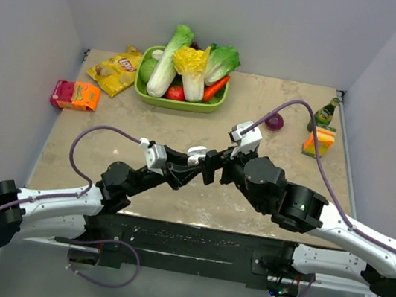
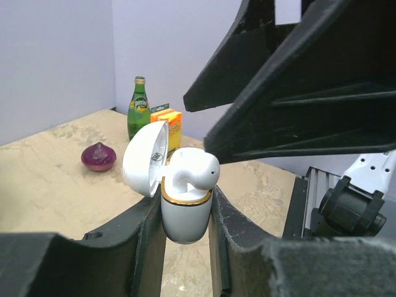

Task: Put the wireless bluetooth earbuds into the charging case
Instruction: Place the earbud in the charging case.

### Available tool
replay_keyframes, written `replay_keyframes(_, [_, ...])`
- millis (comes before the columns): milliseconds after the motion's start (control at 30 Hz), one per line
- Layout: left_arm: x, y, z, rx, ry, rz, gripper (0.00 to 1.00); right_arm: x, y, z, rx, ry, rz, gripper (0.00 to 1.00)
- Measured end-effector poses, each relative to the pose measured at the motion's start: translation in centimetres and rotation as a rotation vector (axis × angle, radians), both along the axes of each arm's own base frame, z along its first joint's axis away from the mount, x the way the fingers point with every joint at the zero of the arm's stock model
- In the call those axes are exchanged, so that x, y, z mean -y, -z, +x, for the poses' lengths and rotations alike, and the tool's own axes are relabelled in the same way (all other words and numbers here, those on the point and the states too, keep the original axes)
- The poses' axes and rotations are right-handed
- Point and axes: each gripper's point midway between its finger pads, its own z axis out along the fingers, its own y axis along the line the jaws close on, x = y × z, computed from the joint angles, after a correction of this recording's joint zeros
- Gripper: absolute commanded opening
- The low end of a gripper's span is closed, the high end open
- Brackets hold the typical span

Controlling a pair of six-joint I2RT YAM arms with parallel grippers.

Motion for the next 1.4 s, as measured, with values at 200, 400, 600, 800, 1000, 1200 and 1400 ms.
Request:
replay_keyframes(200, [-0.1, -0.6, -0.3, 0.016, 0.010, -0.016, 0.00, 0.6, 0.1, 0.4, 0.007, 0.029, -0.004, 0.91])
replay_keyframes(400, [-0.1, -0.6, -0.3, 0.016, 0.010, -0.015, 0.00, 0.9, -1.0, -0.5, 0.032, -0.023, 0.073, 0.92])
replay_keyframes(600, [0.0, -0.3, -0.3, 0.012, 0.010, -0.010, 0.00, 0.0, -3.2, -1.1, 0.063, -0.084, 0.153, 0.93])
replay_keyframes(800, [0.1, 0.0, -0.2, 0.007, 0.010, -0.002, 0.00, -2.1, -1.1, -0.4, 0.032, -0.088, 0.079, 0.93])
replay_keyframes(1000, [0.1, 0.0, -0.2, 0.006, 0.012, 0.000, 0.00, -2.5, -0.1, -0.2, 0.019, -0.088, 0.048, 0.93])
replay_keyframes(1200, [0.1, 0.2, -0.2, 0.003, 0.012, 0.005, 0.00, -2.4, 0.1, -0.2, 0.016, -0.082, 0.041, 0.93])
replay_keyframes(1400, [0.2, 0.4, -0.2, -0.004, 0.012, 0.014, 0.00, -2.0, 0.2, -0.1, 0.014, -0.070, 0.031, 0.93])
